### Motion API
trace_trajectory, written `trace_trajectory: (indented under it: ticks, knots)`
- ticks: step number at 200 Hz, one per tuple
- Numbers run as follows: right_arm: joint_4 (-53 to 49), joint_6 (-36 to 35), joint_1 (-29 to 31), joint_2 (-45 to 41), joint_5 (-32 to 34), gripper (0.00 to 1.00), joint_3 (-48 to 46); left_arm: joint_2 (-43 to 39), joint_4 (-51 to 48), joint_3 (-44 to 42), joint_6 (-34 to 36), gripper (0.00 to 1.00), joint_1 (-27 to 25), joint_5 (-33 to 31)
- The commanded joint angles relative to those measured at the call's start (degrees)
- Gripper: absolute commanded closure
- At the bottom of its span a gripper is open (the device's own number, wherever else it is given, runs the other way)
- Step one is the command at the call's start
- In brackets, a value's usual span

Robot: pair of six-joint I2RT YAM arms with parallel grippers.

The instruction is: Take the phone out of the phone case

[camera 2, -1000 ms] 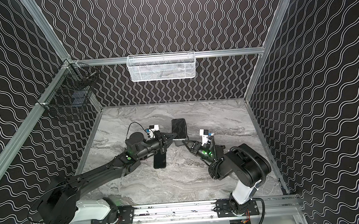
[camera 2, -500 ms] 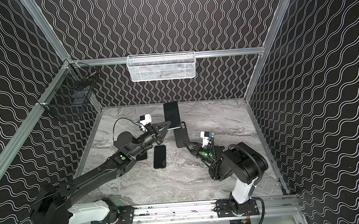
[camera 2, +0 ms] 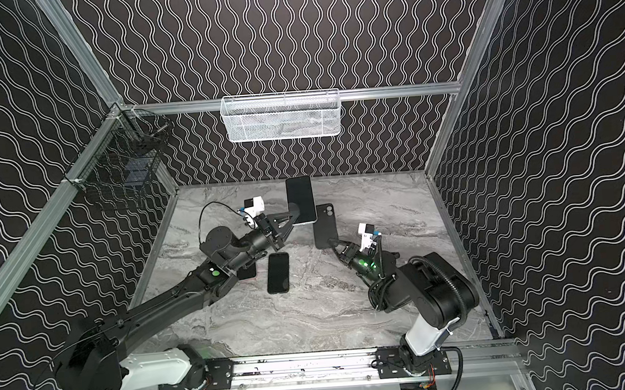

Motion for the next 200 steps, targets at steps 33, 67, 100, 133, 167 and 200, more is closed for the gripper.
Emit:
trace_trajectory:
  ticks: [33, 67, 100, 133, 167, 200]
  knots:
    - [-8.72, -3.91, -7.71, -4.35, -6.7, 0.88, 0.56, 0.61, 2.15, 0.34, 3.09, 1.0, 2.07, 3.05]
    - [-11.67, -3.92, -14.36, -5.0, -12.35, 0.87, 0.97, 2.09, 5.58, -0.82, 1.38, 1.0, 4.27, 5.42]
    - [-21.85, -8.35, -21.04, -6.34, -17.31, 0.86, 2.81, 2.9, 6.06, -0.95, 1.49, 1.0, 6.11, 7.31]
    - [-35.63, -16.6, -26.21, -8.29, -17.69, 0.85, 5.4, 3.49, 5.97, -1.21, 2.23, 1.0, 7.73, 8.37]
    - [-47.61, -24.12, -29.27, -7.8, -18.3, 0.85, 9.76, 5.2, 8.05, -1.73, 2.89, 1.0, 9.69, 10.14]
    - [-55.2, -29.08, -31.76, -4.77, -19.8, 0.84, 14.51, 7.31, 7.64, -0.85, 6.0, 1.0, 11.45, 12.65]
